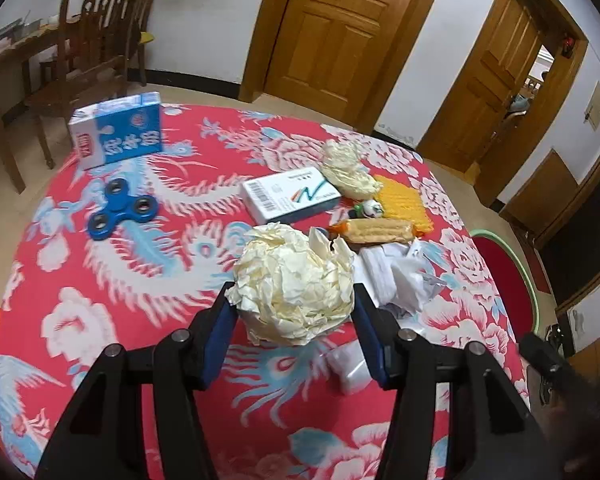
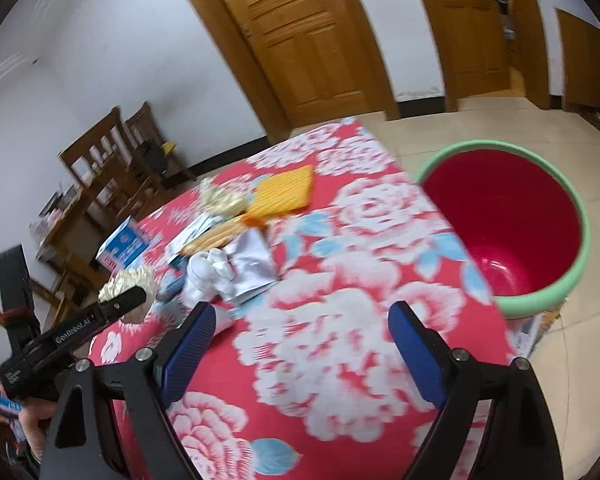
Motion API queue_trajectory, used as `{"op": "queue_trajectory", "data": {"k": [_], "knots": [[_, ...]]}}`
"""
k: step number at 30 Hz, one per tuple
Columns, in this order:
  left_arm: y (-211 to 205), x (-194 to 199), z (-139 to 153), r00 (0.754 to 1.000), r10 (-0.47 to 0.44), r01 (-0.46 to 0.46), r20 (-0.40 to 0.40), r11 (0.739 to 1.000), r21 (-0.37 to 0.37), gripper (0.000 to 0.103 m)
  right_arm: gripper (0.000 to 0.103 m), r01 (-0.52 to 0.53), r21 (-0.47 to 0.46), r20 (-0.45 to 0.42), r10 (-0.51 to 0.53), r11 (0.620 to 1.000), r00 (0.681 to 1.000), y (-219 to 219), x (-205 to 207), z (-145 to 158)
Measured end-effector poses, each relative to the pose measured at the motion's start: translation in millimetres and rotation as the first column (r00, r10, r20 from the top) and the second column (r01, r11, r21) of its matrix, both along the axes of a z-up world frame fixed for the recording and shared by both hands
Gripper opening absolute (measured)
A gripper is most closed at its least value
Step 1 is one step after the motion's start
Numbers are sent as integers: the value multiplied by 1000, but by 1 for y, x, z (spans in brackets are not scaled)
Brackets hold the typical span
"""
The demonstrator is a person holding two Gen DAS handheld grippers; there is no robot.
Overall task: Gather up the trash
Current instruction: 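Grasp the crumpled cream paper ball with the left tool, then grasp the white plastic-wrapped roll with the right tool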
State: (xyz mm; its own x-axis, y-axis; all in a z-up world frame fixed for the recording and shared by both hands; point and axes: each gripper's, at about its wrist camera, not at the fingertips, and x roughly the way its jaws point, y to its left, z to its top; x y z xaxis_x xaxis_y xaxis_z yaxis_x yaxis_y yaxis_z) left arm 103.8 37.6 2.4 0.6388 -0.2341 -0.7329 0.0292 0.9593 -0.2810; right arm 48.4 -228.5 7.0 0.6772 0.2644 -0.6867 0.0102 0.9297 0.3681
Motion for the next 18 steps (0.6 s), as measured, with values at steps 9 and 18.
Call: {"op": "queue_trajectory", "data": {"k": [9,18], "knots": [[33,-19,-3,998,69,-69,-14,998,11,57,90,-145,-16,-68,144,989,987,50,16,-18],[60,-32,-13,990,134,-134,-35,991,2,57,90,-282,-113,-114,270,953,956,96,29,-26]]}}
